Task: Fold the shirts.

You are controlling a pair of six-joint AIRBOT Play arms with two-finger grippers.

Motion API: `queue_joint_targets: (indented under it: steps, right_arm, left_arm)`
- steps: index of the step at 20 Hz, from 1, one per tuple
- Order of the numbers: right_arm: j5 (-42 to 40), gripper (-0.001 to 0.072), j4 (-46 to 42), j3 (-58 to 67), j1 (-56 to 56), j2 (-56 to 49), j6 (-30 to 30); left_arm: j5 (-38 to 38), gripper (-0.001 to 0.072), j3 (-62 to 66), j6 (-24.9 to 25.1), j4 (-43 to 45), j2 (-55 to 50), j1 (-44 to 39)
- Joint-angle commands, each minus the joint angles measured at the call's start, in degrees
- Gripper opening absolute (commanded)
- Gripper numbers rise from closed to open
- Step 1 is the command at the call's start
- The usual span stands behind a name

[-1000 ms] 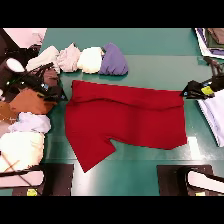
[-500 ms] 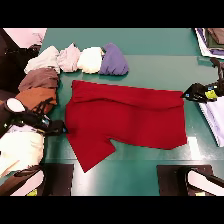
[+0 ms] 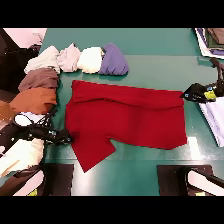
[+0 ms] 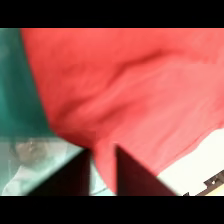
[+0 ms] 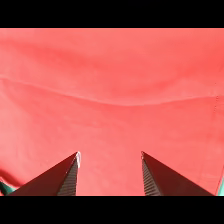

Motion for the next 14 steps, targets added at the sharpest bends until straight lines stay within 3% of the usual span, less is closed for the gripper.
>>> queue_joint_targets:
  steps: [1,4,8,14]
  right_arm:
    - [4.7,0.0452,-0.5,-0.8,-1.0,0.5,0.0]
    - [7.3,0.0452,-1.6,-9.7,-5.9,6.1,0.8]
    - [12.0,0.0454,-13.8,-24.7,-11.5,14.7,4.2]
    - [6.2,0.0454,-8.9,-38.1,-14.7,17.8,5.7]
  left_arm:
    - [1.7,0.0022,-0.5,1.8,-2.5,0.1,0.0]
    - [0.2,0.0022,1.8,3.2,-3.9,0.1,0.0]
    - [-0.6,0.0021,5.0,3.6,-4.3,0.1,0.0]
    - [-0.5,0.0022,6.2,4.2,-4.3,0.1,0.0]
